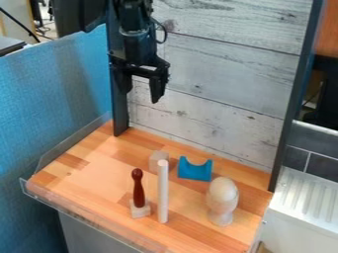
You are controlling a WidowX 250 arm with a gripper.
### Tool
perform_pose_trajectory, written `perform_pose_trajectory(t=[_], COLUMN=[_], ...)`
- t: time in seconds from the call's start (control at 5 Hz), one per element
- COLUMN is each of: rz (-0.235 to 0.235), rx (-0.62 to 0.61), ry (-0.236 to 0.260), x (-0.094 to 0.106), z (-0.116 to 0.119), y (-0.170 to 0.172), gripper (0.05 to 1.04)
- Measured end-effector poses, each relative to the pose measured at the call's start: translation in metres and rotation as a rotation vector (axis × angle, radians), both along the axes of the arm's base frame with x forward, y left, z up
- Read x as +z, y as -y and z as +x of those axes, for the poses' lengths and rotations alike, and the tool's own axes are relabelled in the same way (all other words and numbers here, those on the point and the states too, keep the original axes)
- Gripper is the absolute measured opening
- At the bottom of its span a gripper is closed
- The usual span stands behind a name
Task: Move blue block on top of white block
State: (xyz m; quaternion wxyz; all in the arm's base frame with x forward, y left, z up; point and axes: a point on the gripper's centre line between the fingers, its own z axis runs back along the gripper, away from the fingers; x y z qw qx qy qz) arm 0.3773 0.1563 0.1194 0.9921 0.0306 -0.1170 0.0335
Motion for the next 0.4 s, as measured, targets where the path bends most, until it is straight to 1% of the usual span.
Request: perform_pose_trajectory(t=[0.2, 0.4], rz=[0.034, 0.077], rx=[-0.091, -0.269], ry=[0.001, 0.027], x=[-0.020, -0.040], z=[0.000, -0.001], y=[-0.003, -0.005], gripper=[1.000, 1.000])
